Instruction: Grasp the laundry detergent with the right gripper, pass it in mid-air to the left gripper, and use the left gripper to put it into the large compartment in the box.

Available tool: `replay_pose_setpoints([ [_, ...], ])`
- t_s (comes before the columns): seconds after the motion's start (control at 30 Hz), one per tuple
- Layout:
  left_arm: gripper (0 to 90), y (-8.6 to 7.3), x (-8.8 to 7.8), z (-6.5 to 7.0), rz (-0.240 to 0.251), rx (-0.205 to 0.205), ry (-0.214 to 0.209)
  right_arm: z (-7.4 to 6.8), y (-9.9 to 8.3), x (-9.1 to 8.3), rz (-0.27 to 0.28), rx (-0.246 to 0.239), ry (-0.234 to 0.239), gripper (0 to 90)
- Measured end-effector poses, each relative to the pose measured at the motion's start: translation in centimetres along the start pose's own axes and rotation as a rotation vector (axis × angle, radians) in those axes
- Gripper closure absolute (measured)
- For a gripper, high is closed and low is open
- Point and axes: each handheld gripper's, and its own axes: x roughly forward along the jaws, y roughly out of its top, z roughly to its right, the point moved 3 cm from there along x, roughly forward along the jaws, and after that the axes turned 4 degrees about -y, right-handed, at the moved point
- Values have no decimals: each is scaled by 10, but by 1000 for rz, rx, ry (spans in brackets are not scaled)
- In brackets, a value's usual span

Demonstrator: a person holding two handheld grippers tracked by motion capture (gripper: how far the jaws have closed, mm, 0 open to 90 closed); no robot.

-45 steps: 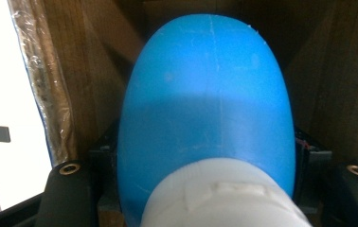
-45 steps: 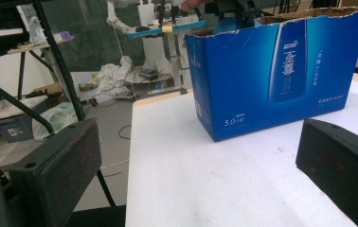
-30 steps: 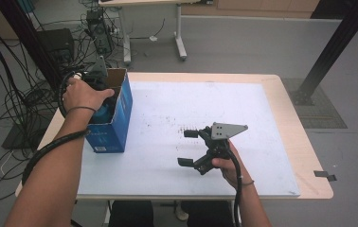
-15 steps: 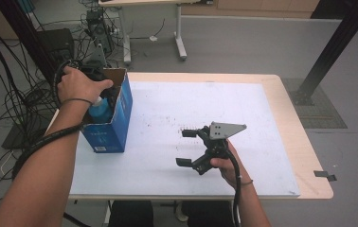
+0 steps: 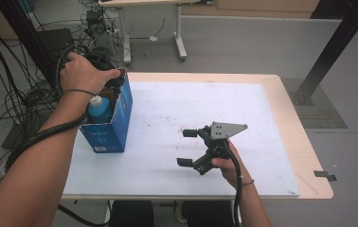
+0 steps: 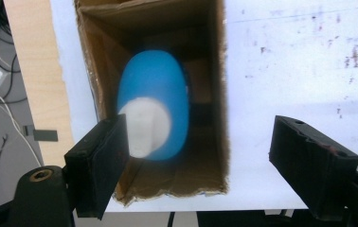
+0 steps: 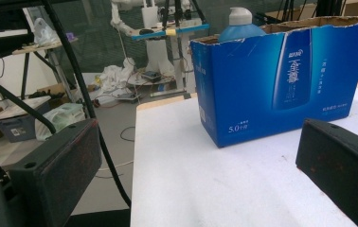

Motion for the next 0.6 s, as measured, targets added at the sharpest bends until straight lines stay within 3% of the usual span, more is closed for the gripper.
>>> replay_pose_setpoints([
  [0.3,91,-1,-14,20,7,70,-33,0,1,-2,-5,0,-4,14],
  [0.4,80,-2,-19,29,-1,124,-47,0,2,-2,-4,-2,-6,14],
  [0.6,66,-6,-27,44,0,195,-68,0,3,-2,-6,0,-7,14],
])
